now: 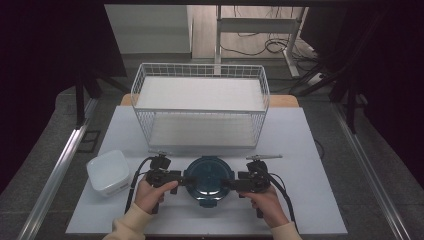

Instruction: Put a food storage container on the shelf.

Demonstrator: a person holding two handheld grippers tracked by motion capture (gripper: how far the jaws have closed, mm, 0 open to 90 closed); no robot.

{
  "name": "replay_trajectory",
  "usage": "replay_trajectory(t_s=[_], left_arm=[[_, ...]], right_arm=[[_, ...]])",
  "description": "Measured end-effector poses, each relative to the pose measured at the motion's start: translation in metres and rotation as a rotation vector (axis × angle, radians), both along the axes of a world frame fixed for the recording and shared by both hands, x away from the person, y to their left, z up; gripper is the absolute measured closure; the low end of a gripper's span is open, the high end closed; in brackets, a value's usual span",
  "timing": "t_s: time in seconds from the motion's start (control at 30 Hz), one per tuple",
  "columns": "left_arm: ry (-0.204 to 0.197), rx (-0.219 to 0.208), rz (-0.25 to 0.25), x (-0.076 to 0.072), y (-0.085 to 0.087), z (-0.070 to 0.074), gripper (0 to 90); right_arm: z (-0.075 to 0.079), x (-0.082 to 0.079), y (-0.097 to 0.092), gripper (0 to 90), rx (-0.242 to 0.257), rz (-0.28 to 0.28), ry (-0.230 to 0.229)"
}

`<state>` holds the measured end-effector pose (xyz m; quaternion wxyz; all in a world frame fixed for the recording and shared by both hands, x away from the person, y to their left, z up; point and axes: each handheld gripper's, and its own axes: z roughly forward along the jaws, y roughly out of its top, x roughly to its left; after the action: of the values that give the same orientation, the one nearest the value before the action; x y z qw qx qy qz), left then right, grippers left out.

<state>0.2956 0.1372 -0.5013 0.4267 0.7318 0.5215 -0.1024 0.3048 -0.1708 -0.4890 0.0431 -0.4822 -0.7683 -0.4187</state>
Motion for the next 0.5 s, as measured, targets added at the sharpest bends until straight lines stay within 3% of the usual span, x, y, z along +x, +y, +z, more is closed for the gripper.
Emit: replay_trajectory(t_s=[0.23, 0.33, 0.5], left_arm=[[0.027, -0.044, -0.023, 0.002, -0.006, -0.004, 13.5], [0.057, -0.063, -0.027, 0.003, -0.011, -0.010, 14.6], [0.072, -0.068, -0.033, 0.005, -0.012, -0.012, 16.4]], right_arm=[[-0.009, 0.003, 0.006, 10.0, 0.016, -0.002, 0.053], [-0.012, 0.003, 0.009, 10.0, 0.034, -0.004, 0.081], [-0.014, 0.003, 0.010, 11.3, 0.055, 0.006, 0.110]])
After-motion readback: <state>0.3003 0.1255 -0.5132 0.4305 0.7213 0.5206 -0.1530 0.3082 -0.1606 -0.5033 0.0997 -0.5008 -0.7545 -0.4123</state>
